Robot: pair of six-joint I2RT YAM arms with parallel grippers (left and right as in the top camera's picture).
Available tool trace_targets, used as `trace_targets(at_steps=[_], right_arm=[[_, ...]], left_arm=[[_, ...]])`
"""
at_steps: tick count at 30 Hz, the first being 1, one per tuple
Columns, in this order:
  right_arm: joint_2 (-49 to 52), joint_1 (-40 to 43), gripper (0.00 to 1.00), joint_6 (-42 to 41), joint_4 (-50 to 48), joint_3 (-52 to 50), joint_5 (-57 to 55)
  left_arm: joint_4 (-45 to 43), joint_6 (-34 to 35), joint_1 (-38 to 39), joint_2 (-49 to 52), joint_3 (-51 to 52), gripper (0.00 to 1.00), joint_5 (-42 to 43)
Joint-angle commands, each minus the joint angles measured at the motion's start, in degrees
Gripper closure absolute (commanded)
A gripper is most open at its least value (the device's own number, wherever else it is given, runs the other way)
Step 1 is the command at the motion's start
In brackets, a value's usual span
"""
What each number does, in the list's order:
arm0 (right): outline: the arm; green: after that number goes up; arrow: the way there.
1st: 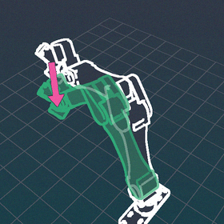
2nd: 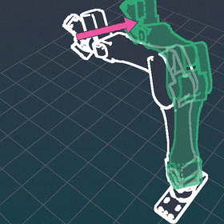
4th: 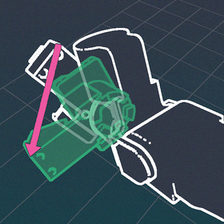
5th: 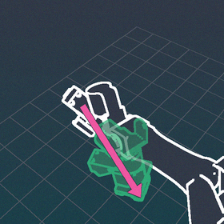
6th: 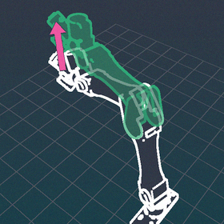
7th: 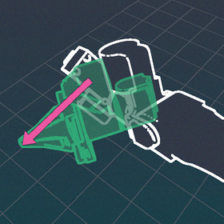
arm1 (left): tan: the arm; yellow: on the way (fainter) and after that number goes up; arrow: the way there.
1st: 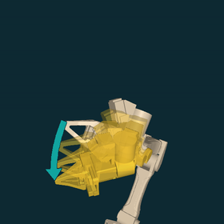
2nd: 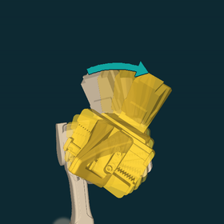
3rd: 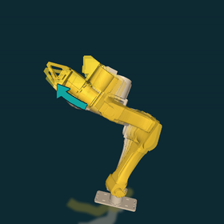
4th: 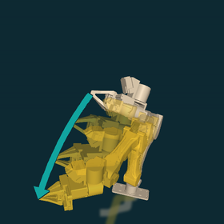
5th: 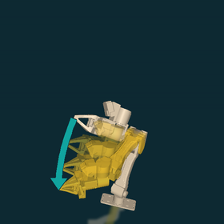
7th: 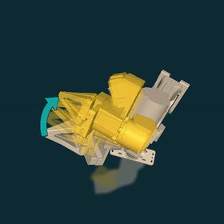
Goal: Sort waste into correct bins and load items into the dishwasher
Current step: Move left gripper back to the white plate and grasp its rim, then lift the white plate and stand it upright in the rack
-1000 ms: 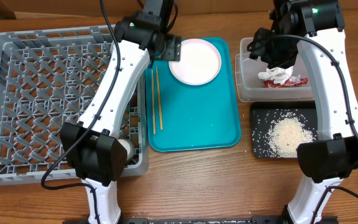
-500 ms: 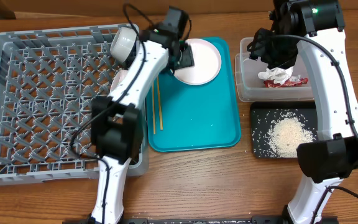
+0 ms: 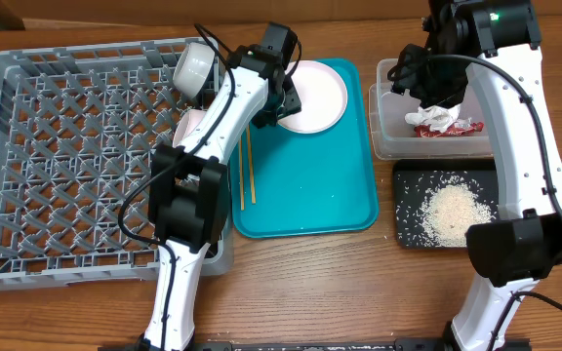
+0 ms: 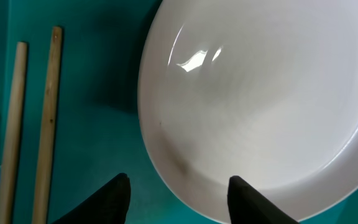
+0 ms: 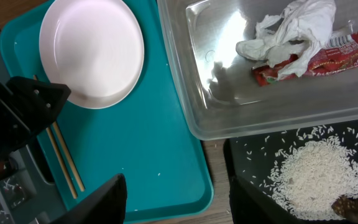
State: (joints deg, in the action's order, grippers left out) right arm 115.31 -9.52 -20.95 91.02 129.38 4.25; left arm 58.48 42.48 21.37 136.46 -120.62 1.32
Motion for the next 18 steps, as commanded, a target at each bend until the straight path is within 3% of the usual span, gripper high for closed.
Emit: trace_targets(at_steps=[1, 7, 13, 15, 18], right_arm=[[-0.4, -0.3, 0.45, 0.2, 0.1, 1.1, -0.1], [-0.4, -0.3, 0.45, 0.2, 0.2, 1.1, -0.1], [-0.4, -0.3, 0.45, 0.2, 0.2, 1.1, -0.1], [-0.4, -0.3, 0.45, 0.2, 0.2, 1.1, -0.1], [-0.4, -0.3, 0.45, 0.2, 0.1, 1.1, -0.1]], left_arm=[[-0.1, 3.2, 0.3, 3.2, -0.2, 0.50, -0.2], [-1.0, 3.4, 0.4, 3.8, -0.3, 0.65, -0.3], [-1.7, 3.3, 0.5, 3.8, -0.2, 0.91, -1.7], [-1.4, 2.4, 0.5, 3.8, -0.2, 0.96, -3.0], [-1.3, -0.4, 0.5, 3.8, -0.2, 0.96, -5.7]])
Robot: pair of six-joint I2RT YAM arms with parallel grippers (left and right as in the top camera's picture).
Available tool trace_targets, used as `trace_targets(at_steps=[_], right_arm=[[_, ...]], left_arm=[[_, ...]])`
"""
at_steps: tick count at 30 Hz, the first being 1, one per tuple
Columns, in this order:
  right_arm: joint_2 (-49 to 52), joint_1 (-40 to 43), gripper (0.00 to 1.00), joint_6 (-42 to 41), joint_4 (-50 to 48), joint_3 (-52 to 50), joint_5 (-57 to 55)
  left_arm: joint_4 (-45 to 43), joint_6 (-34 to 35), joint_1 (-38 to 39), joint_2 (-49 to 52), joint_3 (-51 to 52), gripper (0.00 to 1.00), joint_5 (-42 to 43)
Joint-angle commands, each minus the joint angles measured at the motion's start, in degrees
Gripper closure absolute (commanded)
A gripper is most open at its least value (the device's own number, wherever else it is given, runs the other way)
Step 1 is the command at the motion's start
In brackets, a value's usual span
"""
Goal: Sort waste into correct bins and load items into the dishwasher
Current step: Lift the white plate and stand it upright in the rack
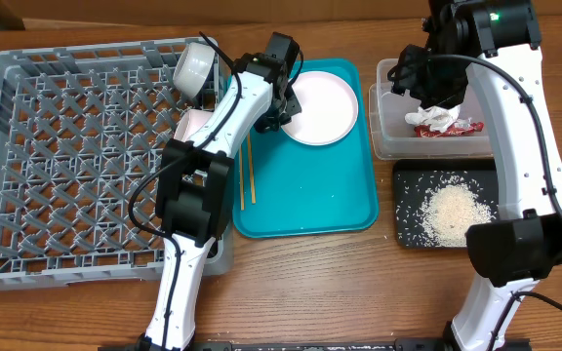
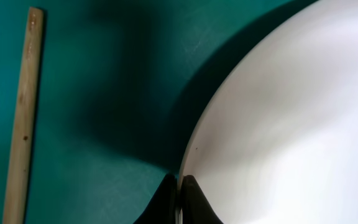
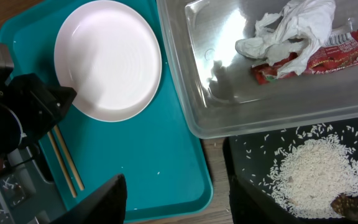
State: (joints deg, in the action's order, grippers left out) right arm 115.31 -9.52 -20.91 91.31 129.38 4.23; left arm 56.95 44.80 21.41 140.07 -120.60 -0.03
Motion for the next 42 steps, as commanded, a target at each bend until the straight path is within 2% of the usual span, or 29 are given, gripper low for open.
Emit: trace_targets(at_steps=[1, 8, 11, 16, 20, 22, 27, 30, 33, 42], right_arm=[[-0.4, -0.3, 0.45, 0.2, -0.2, 1.1, -0.1], [-0.4, -0.3, 0.45, 0.2, -0.2, 1.1, -0.1], [-0.4, -0.3, 0.45, 0.2, -0.2, 1.1, -0.1], [-0.4, -0.3, 0.44, 0.2, -0.7, 1.1, -0.1], [-0.4, -0.3, 0.44, 0.2, -1.2, 1.1, 0.0], [-0.4, -0.3, 0.44, 0.2, -1.2, 1.1, 0.0], [-0.4, -0.3, 0.44, 0.2, -1.2, 1.1, 0.0], [-0.4, -0.3, 0.44, 0.2, -1.0, 1.1, 0.0], [-0.4, -0.3, 0.44, 0.2, -0.7, 1.1, 0.0], [-0.4, -0.3, 0.44, 0.1, -0.4, 1.1, 0.0]], left_arm=[[0.3, -3.4, 0.5, 0.2, -0.3, 0.96, -4.7], [2.1, -14.0, -0.4, -3.7, -2.9, 0.96, -6.0], [4.8, -21.7, -0.6, -7.5, -7.5, 0.96, -9.7], [10.4, -30.8, -0.6, -15.0, -14.0, 0.96, -24.2], [10.9, -36.4, -0.8, -21.4, -14.7, 0.96, -35.1], [10.7, -42.1, -1.1, -24.5, -14.7, 0.96, -41.3], [11.3, -52.3, -2.1, -26.6, -14.7, 0.96, -54.4], [11.8, -57.8, -4.0, -25.9, -13.9, 0.96, -58.0], [11.8, -59.9, -6.9, -24.7, -12.8, 0.96, -59.3], [10.7, -59.2, -14.0, -19.3, -12.7, 0.96, -62.4]])
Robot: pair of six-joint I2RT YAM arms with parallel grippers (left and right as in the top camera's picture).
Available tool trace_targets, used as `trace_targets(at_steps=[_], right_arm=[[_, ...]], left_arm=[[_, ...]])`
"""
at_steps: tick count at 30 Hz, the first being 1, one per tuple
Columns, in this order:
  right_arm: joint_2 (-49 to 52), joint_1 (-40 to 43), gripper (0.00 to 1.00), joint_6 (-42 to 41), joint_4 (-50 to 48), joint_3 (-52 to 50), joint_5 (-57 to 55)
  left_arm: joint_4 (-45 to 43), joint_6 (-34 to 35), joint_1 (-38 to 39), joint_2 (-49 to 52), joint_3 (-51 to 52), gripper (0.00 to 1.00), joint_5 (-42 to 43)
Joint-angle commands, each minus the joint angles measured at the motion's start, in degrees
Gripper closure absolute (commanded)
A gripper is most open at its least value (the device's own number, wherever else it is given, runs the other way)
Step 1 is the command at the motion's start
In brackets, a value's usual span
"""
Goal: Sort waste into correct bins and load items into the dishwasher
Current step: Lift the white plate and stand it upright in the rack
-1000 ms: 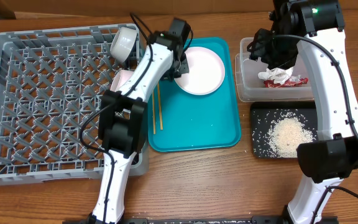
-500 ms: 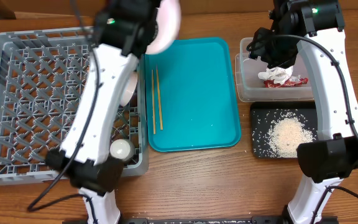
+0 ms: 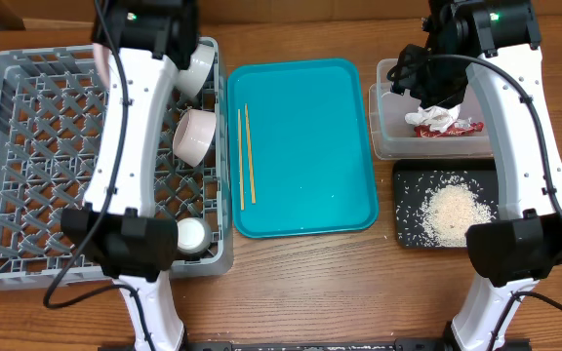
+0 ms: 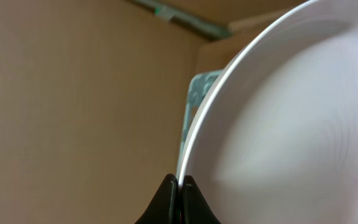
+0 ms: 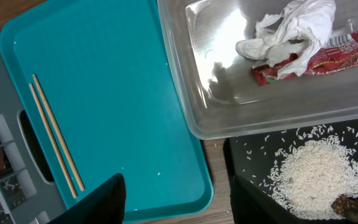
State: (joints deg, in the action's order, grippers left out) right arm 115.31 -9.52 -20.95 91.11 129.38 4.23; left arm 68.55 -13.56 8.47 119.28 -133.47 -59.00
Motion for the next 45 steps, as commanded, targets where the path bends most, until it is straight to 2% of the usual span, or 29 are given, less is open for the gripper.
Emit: trace_targets(at_steps=[1, 10, 20, 21, 25, 28, 33, 37, 40, 43, 44, 45], right_arm=[[-0.4, -0.3, 0.44, 0.2, -0.2, 1.1, 0.0], [-0.4, -0.3, 0.44, 0.2, 0.4, 1.1, -0.1], [-0.4, -0.3, 0.44, 0.2, 0.9, 1.1, -0.1], [-0.4, -0.3, 0.44, 0.2, 0.9, 1.1, -0.1], [-0.4, -0.3, 0.44, 0.2, 0.9, 1.1, -0.1], [-0.4, -0.3, 0.44, 0.2, 0.9, 1.1, -0.1], [-0.4, -0.3, 0.44, 0.2, 0.9, 1.1, -0.1], [-0.4, -0.3, 0.44, 0.2, 0.7, 1.1, -0.1], [-0.4, -0.3, 0.44, 0.2, -0.2, 1.1, 0.0], [-0.4, -0.3, 0.44, 0.2, -0.7, 1.1, 0.0], [-0.4, -0.3, 0.44, 0.2, -0.7, 1.1, 0.0], [-0.4, -0.3, 0.44, 0.2, -0.7, 1.1, 0.0]], left_arm=[[-1.3, -0.8, -1.2, 2.3, 0.2, 0.96, -3.0], [-2.1, -1.0, -1.9, 7.2, 0.2, 0.96, -3.0], [-2.4, 5.5, -2.8, 10.1, 0.2, 0.96, -2.4], [-2.4, 6.6, -2.8, 10.2, 0.2, 0.94, -2.4], [-2.3, 7.6, -2.8, 10.4, 0.2, 0.55, 1.2], [-2.3, 7.6, -2.8, 10.4, 0.2, 0.39, 5.3], [-2.4, 7.7, -2.6, 10.1, -0.3, 0.29, 7.4], [-0.7, 11.6, -1.2, 9.0, -4.4, 0.22, 8.9], [0.9, 12.4, 1.2, 7.3, -8.6, 0.21, 15.0], [2.2, 12.5, 5.2, 5.4, -12.9, 0.23, 24.4], [2.4, 12.9, 6.6, 4.8, -13.8, 0.20, 28.2], [2.7, 14.1, 8.0, 4.3, -14.4, 0.12, 32.0]])
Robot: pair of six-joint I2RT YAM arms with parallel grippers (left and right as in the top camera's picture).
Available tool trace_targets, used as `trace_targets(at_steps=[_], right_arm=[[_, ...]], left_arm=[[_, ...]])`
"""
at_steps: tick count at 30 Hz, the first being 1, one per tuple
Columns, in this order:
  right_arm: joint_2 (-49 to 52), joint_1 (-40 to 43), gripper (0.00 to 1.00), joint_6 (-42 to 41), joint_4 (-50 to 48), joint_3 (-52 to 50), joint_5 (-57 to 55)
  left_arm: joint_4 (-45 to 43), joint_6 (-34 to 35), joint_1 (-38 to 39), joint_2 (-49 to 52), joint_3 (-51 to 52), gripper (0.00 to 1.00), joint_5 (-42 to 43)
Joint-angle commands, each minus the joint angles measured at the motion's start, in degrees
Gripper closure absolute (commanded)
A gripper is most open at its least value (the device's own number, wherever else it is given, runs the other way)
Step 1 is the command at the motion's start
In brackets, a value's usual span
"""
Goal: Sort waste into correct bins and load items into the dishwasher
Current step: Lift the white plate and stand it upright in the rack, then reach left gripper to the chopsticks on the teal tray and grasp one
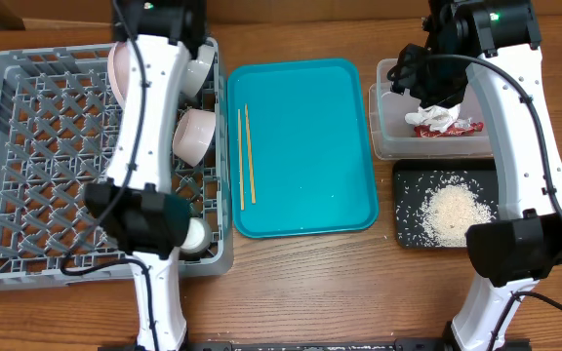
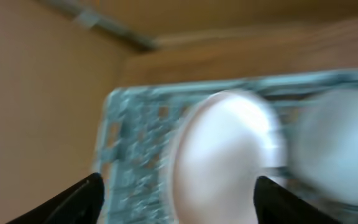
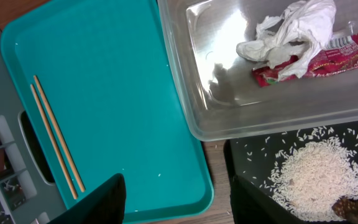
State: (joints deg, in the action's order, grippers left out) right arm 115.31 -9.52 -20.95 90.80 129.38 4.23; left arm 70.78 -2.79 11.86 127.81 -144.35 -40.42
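The white plate (image 1: 119, 70) stands on edge in the far part of the grey dish rack (image 1: 47, 166); the blurred left wrist view shows the plate (image 2: 222, 155) below my left gripper (image 2: 176, 202), which is open and holds nothing. Two wooden chopsticks (image 1: 245, 156) lie at the left side of the teal tray (image 1: 310, 166). My right gripper (image 3: 174, 199) hangs open and holds nothing, high over the tray's right edge and the clear bin (image 3: 229, 118).
White bowls (image 1: 193, 135) and a cup (image 1: 195, 234) sit along the rack's right side. The clear bin holds a crumpled tissue (image 3: 291, 31) and a red wrapper (image 3: 316, 62). A black tray (image 1: 447, 210) with spilled rice lies near the front right.
My left gripper was shut on the plate's rim above the rack's far edge. It is now open, and the plate stands in the rack. The right arm has not moved.
My left gripper stood open around the rim of the plate on the teal tray, then shut on that rim. Later the tray held only chopsticks and the plate was held over the rack. Now the plate stands in the rack, let go.
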Motion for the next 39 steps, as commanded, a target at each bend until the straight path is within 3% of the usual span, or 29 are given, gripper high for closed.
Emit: trace_targets(at_steps=[1, 2, 3, 7, 11, 17, 27, 39], right_arm=[[-0.4, -0.3, 0.44, 0.2, -0.3, 1.1, 0.0], [-0.4, -0.3, 0.44, 0.2, -0.3, 1.1, 0.0], [-0.4, -0.3, 0.44, 0.2, -0.3, 1.1, 0.0], [-0.4, -0.3, 0.40, 0.2, -0.3, 1.1, 0.0], [-0.4, -0.3, 0.40, 0.2, 0.0, 1.1, 0.0], [-0.4, -0.3, 0.39, 0.2, 0.4, 1.1, 0.0], [-0.4, -0.3, 0.39, 1.1, 0.4, 1.1, 0.0], [-0.4, -0.3, 0.39, 2.0, 1.1, 1.1, -0.1]], left_arm=[[0.9, 5.3, 6.4, -4.7, -3.7, 0.10, 17.6], [1.3, 6.6, 8.0, -4.9, -3.7, 0.08, 20.6], [1.9, 7.9, 9.5, -4.9, -3.7, 0.00, 23.0], [5.0, 15.7, 15.8, -2.5, -2.7, 0.00, 24.3], [13.6, 27.1, 19.7, 1.6, -2.1, 0.00, 17.9], [22.1, 34.8, 19.2, 6.8, -2.1, 0.00, 17.4], [20.0, 35.2, 15.2, 14.2, -2.1, 0.01, 28.0], [18.5, 39.0, 14.1, 21.7, -2.1, 0.02, 32.2]])
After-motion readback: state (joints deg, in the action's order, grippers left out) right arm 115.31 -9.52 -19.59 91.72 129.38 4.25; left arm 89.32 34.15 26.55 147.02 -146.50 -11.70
